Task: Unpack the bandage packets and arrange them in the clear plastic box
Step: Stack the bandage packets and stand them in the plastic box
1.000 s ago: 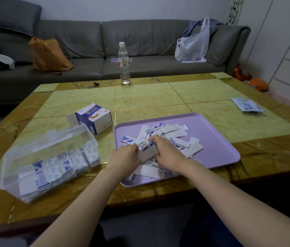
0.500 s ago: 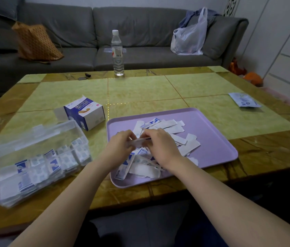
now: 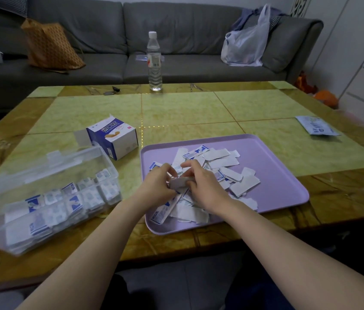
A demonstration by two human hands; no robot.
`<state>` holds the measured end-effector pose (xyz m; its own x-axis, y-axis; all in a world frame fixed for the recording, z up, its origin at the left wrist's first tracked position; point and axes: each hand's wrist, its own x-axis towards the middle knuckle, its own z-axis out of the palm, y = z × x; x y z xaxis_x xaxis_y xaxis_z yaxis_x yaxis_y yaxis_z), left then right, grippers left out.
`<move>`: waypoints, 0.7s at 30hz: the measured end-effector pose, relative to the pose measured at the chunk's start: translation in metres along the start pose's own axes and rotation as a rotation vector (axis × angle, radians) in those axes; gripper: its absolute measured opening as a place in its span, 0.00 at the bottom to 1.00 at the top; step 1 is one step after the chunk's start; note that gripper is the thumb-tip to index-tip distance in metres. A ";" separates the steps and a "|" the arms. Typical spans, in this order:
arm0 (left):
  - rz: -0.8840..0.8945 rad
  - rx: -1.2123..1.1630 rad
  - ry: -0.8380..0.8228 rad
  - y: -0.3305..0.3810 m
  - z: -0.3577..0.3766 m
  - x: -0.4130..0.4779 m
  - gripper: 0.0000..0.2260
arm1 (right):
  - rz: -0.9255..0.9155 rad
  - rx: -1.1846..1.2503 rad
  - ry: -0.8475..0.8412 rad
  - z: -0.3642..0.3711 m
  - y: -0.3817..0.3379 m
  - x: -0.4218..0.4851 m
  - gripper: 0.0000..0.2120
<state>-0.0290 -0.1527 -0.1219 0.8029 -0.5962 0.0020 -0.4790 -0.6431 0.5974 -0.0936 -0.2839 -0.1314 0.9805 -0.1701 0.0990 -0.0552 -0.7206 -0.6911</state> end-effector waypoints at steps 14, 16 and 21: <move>-0.005 0.140 0.034 0.002 0.004 -0.002 0.07 | -0.051 -0.124 0.060 0.004 0.002 0.000 0.18; -0.029 0.208 -0.081 0.001 0.008 -0.004 0.09 | -0.035 -0.171 -0.005 0.006 0.004 0.000 0.20; -0.059 0.340 -0.179 0.001 0.015 -0.008 0.09 | -0.066 -0.198 -0.090 0.015 0.004 -0.003 0.24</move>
<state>-0.0411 -0.1557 -0.1339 0.7722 -0.6087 -0.1822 -0.5487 -0.7834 0.2920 -0.0934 -0.2761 -0.1452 0.9956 -0.0639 0.0688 -0.0178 -0.8478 -0.5300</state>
